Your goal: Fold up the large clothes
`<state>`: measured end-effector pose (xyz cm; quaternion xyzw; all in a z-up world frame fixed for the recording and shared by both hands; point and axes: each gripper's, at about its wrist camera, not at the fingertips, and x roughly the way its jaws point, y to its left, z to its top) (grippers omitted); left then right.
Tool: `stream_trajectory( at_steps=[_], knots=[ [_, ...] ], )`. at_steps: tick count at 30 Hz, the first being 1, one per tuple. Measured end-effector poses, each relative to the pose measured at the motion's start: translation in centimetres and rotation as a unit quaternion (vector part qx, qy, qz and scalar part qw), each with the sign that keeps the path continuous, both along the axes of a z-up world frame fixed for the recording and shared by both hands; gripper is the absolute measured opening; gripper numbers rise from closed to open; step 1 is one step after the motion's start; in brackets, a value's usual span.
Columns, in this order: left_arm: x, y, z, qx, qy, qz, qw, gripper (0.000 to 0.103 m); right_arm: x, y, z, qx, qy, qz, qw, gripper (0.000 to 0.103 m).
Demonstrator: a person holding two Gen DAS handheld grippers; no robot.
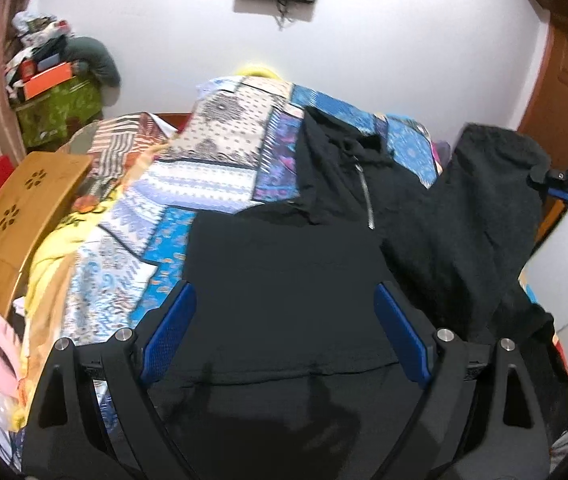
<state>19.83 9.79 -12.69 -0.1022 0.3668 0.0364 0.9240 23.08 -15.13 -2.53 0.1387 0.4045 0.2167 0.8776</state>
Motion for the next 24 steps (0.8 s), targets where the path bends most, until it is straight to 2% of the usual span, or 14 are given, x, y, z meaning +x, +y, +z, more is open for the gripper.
stream_trajectory(
  at_steps=[3,6,11,14,18,20,22,24],
  knots=[
    [-1.1,2.3,0.6,-0.006,-0.007,0.020,0.9998,0.090,-0.6,4.4,0.2,-0.010,-0.008,0.044,0.999,0.011],
    [-2.4,4.8,0.8,-0.010,-0.009,0.040,0.9991,0.090,-1.3,9.2,-1.0,-0.028,0.004,0.094,0.995,0.011],
    [-4.5,8.3,0.3,-0.018,0.000,0.073,0.9972,0.090,-3.2,15.9,-4.9,-0.091,0.054,0.188,0.976,0.016],
    [-5.1,9.8,-0.6,-0.035,0.012,0.083,0.9958,0.090,-4.0,17.8,-6.4,-0.127,0.077,0.228,0.962,0.021],
    [-5.4,10.8,-2.0,-0.066,0.029,0.085,0.9938,0.090,-5.0,17.5,-6.1,-0.174,0.043,0.224,0.958,0.026],
    [-5.1,10.7,-2.9,-0.086,0.040,0.082,0.9921,0.090,-5.4,16.5,-5.4,-0.188,0.026,0.210,0.959,0.048],
    [-4.6,10.5,-3.8,-0.106,0.051,0.076,0.9901,0.090,-5.5,14.5,-4.7,-0.187,0.004,0.188,0.964,0.058],
    [-4.1,10.1,-4.9,-0.127,0.067,0.069,0.9872,0.090,-5.7,13.4,-3.9,-0.189,-0.009,0.167,0.968,0.059]
  ],
)
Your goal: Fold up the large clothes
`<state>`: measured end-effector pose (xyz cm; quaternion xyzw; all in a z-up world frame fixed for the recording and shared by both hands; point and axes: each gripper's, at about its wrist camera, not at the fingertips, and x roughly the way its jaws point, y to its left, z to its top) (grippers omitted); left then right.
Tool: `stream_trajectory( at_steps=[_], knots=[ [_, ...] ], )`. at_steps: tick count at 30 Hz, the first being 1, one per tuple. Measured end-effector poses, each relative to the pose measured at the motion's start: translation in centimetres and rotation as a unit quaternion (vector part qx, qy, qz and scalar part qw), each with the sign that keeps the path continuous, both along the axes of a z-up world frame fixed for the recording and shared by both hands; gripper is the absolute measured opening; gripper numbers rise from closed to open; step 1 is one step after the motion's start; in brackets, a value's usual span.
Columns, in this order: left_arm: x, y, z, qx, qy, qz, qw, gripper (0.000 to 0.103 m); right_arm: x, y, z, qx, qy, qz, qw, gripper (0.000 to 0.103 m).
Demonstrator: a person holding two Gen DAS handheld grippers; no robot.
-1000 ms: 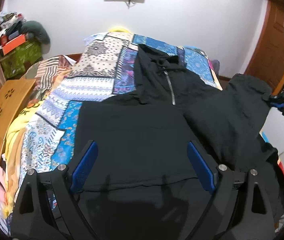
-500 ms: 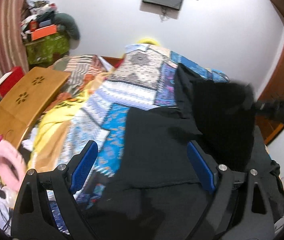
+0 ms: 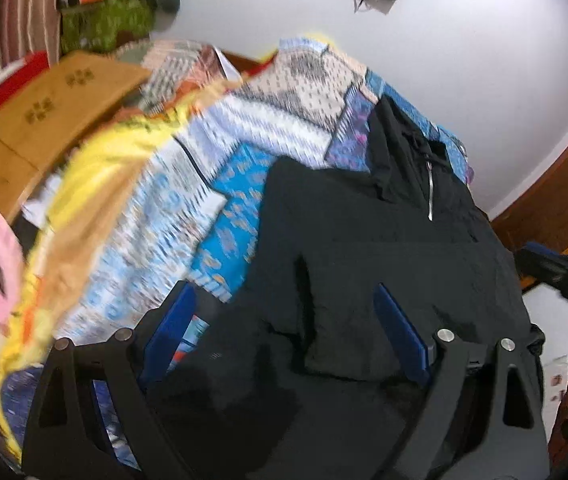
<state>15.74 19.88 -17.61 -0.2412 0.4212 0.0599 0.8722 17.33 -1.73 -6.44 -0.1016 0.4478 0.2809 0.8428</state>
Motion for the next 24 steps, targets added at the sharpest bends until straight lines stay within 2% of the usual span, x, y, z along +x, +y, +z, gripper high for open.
stream_trajectory(
  at_steps=[3,6,11,14,19,21,22,24],
  knots=[
    [1.0,-0.5,-2.2,-0.058,0.026,-0.015,0.9979,0.090,0.2,-2.3,0.3,-0.014,-0.014,-0.032,0.999,0.059],
    [1.9,-1.1,-4.7,-0.120,0.056,-0.026,0.9908,0.090,0.3,-5.4,0.4,-0.023,-0.023,-0.066,0.997,0.059],
    [2.8,-2.4,-8.5,-0.177,0.104,-0.024,0.9784,0.090,0.1,-10.4,-0.1,-0.039,-0.027,-0.116,0.992,0.059],
    [3.0,-3.0,-10.1,-0.211,0.116,-0.022,0.9703,0.090,-0.2,-13.4,-0.5,-0.042,-0.032,-0.147,0.988,0.059],
    [3.7,-4.0,-11.4,-0.238,0.123,-0.015,0.9632,0.082,-0.4,-17.6,-1.6,-0.047,-0.027,-0.192,0.980,0.059],
    [4.0,-4.4,-11.4,-0.227,0.120,-0.015,0.9664,0.078,-0.5,-19.2,-2.1,-0.045,-0.018,-0.208,0.977,0.059],
    [4.2,-4.5,-11.3,-0.221,0.116,-0.015,0.9683,0.069,-0.5,-19.8,-2.4,-0.046,-0.014,-0.215,0.975,0.059],
    [4.6,-4.6,-11.0,-0.217,0.115,-0.005,0.9693,0.064,-0.6,-21.1,-2.7,-0.046,-0.009,-0.226,0.973,0.059]
  ],
)
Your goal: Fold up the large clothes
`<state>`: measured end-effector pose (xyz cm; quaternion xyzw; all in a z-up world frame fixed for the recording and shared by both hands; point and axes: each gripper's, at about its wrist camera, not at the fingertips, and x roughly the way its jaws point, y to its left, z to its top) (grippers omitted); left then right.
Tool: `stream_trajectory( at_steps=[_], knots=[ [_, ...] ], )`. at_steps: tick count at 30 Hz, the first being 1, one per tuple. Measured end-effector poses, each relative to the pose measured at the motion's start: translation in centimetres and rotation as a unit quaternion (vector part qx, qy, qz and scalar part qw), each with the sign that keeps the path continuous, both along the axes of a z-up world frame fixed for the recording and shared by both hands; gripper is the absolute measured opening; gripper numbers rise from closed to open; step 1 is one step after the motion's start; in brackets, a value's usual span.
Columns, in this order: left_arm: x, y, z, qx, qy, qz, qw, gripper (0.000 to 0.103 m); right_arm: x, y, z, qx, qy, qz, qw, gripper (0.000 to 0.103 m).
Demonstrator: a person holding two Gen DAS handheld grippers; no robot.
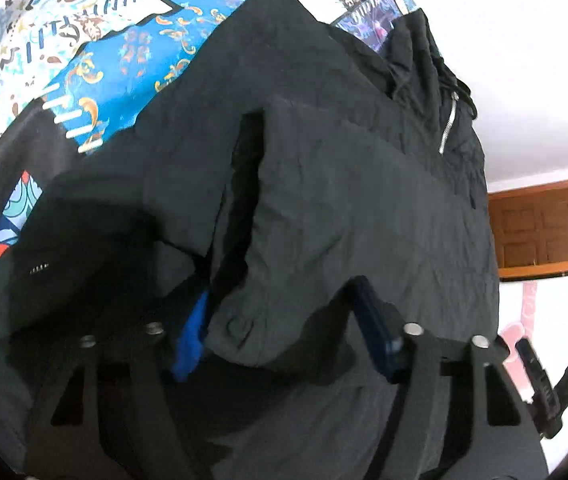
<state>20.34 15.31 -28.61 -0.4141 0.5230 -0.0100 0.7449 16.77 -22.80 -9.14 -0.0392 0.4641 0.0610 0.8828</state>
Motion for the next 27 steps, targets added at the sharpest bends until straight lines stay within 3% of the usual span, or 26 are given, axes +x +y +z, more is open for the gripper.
stream_trajectory(
  at_steps=[5,6,8,13,17,20,23,27],
  knots=[
    [0.7,-0.8,2.5,0.043,-0.024,-0.027,0.9984,0.034,0.2,-2.5,-0.2,0.013,0.001,-0.028,1.000,0.059],
    [1.1,-1.1,3.4,0.040,-0.036,-0.041,0.9977,0.031,0.3,-2.9,-0.3,0.015,0.001,-0.033,0.999,0.059],
    [1.8,-1.8,5.4,0.038,-0.061,-0.060,0.9956,0.013,0.7,-3.3,-0.2,0.023,0.000,-0.042,0.999,0.059],
    [4.1,-2.7,13.0,0.116,-0.145,-0.073,0.9799,0.009,1.3,-3.2,0.6,0.036,-0.011,-0.043,0.998,0.059],
    [5.7,-1.8,18.7,0.113,-0.208,-0.075,0.9687,0.008,1.7,-2.5,1.2,0.041,-0.020,-0.025,0.999,0.059],
    [6.9,-0.9,21.3,0.150,-0.229,-0.063,0.9597,0.008,1.9,-1.7,1.3,0.040,-0.018,-0.012,0.999,0.059],
    [7.2,0.3,21.8,0.180,-0.232,-0.053,0.9545,0.008,2.0,-0.8,1.1,0.025,-0.016,-0.001,1.000,0.059],
    [6.8,1.4,19.1,0.221,-0.201,-0.048,0.9530,0.008,2.5,0.2,-0.4,0.010,0.006,0.009,1.000,0.059]
  ],
)
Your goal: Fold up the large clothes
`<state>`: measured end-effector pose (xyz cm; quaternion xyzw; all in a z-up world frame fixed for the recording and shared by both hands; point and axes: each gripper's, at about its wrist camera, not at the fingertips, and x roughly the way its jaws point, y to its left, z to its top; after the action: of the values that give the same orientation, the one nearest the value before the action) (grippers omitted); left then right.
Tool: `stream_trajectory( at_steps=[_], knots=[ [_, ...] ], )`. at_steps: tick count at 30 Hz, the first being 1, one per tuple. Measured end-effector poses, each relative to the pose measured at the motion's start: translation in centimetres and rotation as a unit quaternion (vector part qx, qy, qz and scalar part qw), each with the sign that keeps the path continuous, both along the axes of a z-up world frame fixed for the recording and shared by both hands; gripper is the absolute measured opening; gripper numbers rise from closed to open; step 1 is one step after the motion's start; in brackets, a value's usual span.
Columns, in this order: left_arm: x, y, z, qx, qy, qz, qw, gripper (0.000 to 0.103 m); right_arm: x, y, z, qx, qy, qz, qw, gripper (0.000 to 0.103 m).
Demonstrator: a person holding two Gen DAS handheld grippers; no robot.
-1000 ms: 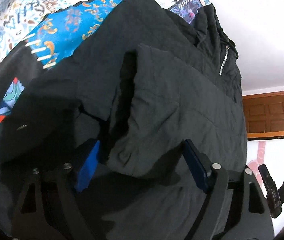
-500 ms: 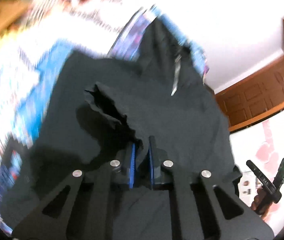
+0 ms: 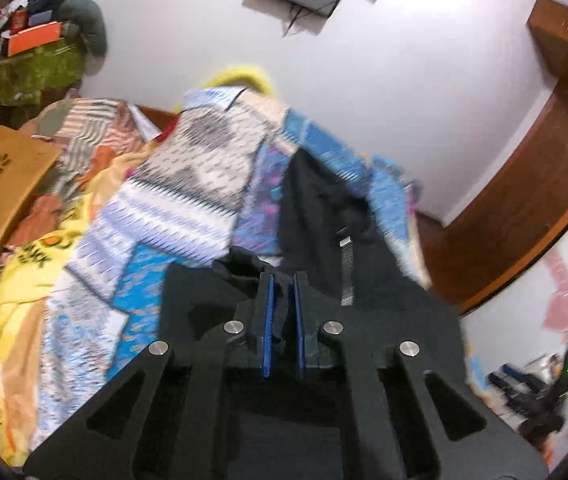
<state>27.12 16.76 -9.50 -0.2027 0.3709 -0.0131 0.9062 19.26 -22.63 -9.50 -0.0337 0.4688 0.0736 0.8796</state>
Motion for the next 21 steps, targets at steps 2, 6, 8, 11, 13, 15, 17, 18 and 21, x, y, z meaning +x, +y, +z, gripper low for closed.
stream_trajectory(
  at_steps=[2,6,8,11,13,15,17,18,21],
  knots=[
    [-0.2,0.4,-2.7,0.020,0.028,0.008,0.9994,0.008,0.2,0.4,-1.0,-0.003,0.018,0.004,1.000,0.059],
    [-0.7,2.0,-8.7,0.016,0.096,0.018,0.9951,0.000,0.2,1.1,-2.8,-0.018,0.047,0.009,0.999,0.059],
    [-1.0,3.3,-11.4,0.021,0.127,0.037,0.9910,0.000,0.0,1.4,-3.5,-0.022,0.058,0.012,0.998,0.059],
    [-1.9,4.7,-15.4,-0.006,0.174,0.038,0.9840,0.000,-0.2,1.5,-4.0,-0.021,0.062,0.013,0.998,0.059],
    [-2.3,4.7,-16.9,0.013,0.200,0.038,0.9790,0.000,-0.3,1.5,-3.9,-0.021,0.062,0.012,0.998,0.059],
    [-2.8,4.4,-17.7,0.038,0.213,0.035,0.9756,0.000,-0.2,1.7,-3.8,-0.022,0.064,0.013,0.998,0.059],
    [-3.1,4.1,-17.4,0.046,0.209,0.033,0.9763,0.000,-0.1,1.9,-3.6,-0.026,0.061,0.015,0.998,0.059],
    [-3.1,3.8,-17.0,0.050,0.202,0.032,0.9775,0.000,0.0,2.0,-3.4,-0.029,0.058,0.017,0.998,0.059],
    [-2.5,2.9,-15.2,0.061,0.181,0.023,0.9814,0.002,0.4,2.7,-2.6,-0.036,0.043,0.023,0.998,0.059]
  ],
)
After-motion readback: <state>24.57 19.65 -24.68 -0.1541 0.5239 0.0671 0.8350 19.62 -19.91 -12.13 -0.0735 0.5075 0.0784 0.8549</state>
